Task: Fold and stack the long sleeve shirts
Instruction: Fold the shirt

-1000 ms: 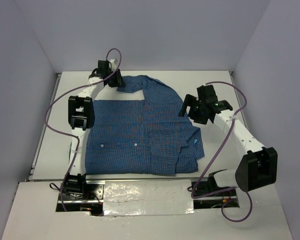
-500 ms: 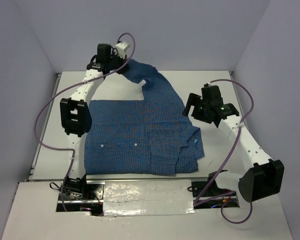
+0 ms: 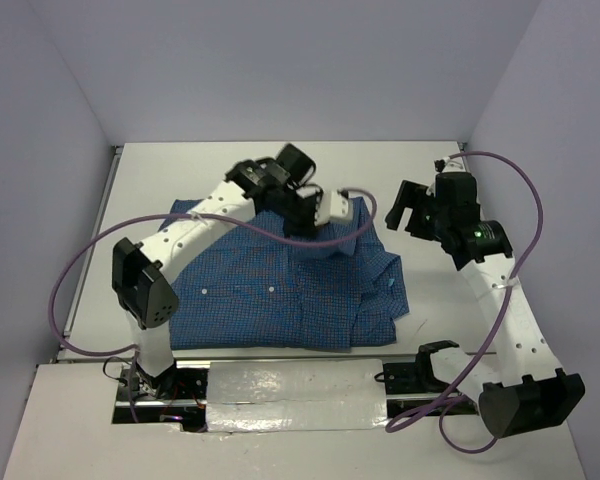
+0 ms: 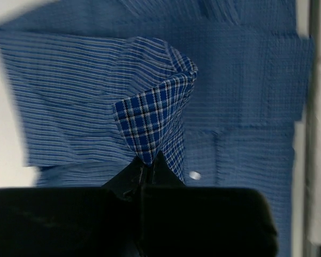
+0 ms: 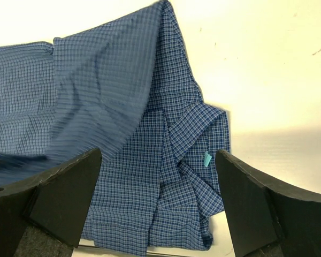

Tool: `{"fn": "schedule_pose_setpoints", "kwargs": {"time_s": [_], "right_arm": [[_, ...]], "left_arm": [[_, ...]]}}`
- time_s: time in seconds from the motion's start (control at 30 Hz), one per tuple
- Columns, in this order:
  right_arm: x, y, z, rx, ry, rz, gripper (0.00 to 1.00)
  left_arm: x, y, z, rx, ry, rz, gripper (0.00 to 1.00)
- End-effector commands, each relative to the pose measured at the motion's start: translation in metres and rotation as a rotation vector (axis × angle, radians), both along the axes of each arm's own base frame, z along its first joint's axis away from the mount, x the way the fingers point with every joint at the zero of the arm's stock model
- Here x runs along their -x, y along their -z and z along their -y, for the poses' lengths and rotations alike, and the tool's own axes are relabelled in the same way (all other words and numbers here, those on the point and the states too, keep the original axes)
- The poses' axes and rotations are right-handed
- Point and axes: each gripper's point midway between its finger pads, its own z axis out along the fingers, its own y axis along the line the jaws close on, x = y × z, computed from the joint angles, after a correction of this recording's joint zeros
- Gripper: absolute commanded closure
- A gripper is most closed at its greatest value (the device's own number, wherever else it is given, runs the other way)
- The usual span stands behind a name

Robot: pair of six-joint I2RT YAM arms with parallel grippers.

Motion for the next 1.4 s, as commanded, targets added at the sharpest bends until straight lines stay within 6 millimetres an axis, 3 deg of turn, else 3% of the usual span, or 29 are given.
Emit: {"fn": "schedule_pose_setpoints", "kwargs": {"time_s": [0.0,0.1,0.27,0.33,0.4,0.43,0.47,0.53,0.57,0.67,0.83,1.0,1.13,1.23,1.3,1.37], "right_arm": [[0.006,0.003,-0.002,0.011,-0.05,0.003,0.06],[0.01,0.008,-0.019,-0.033,-0.156,0.01,0.06],[0.018,0.015,-0.037,-0.081,-0.273,0.023,0.07],[0.023,0.016,-0.055,-0.14,-0.375,0.045,0.11],[0.028,0.006,-0.074,-0.188,-0.494,0.124,0.13],[0.033,0.014,-0.08,-0.198,-0.531,0.129,0.15],[0.029,0.005,-0.084,-0.187,-0.573,0.21,0.16],[0.039,0.004,-0.092,-0.195,-0.653,0.293,0.17],[0.038,-0.012,-0.095,-0.166,-0.698,0.412,0.17],[0.051,-0.007,-0.112,-0.148,-0.869,0.517,0.18],[0.062,0.009,-0.139,-0.125,-1.048,0.53,0.19],[0.044,0.027,-0.153,-0.142,-1.008,0.508,0.2],[0.027,0.034,-0.153,-0.161,-0.938,0.497,0.31],[0.027,0.032,-0.157,-0.195,-0.938,0.513,0.49],[0.027,0.028,-0.159,-0.212,-0.935,0.522,0.65],[0.026,0.028,-0.158,-0.206,-0.925,0.524,0.95]], "left_arm": [[0.038,0.024,-0.005,-0.119,0.067,-0.005,1.0],[0.037,0.025,0.001,-0.117,0.039,0.014,1.0],[0.037,0.049,0.008,-0.173,0.024,0.0,1.0],[0.039,0.05,0.015,-0.158,0.026,-0.024,1.0],[0.036,0.045,0.023,-0.125,0.015,-0.03,1.0],[0.034,0.044,0.025,-0.119,0.016,-0.025,1.0],[0.031,0.042,0.026,-0.111,0.013,-0.013,1.0],[0.028,0.036,0.027,-0.086,0.008,-0.001,1.0],[0.026,0.034,0.028,-0.071,0.008,0.0,1.0],[0.025,0.03,0.028,-0.061,0.019,0.014,1.0],[0.023,0.028,0.027,-0.051,0.02,0.015,1.0],[0.021,0.026,0.027,-0.039,0.014,0.018,1.0],[0.023,0.025,0.026,-0.028,0.015,0.001,1.0],[0.025,0.027,0.025,-0.03,0.017,-0.01,1.0],[0.026,0.028,0.025,-0.031,0.018,-0.016,1.0],[0.026,0.029,0.025,-0.03,0.01,-0.023,1.0]]}}
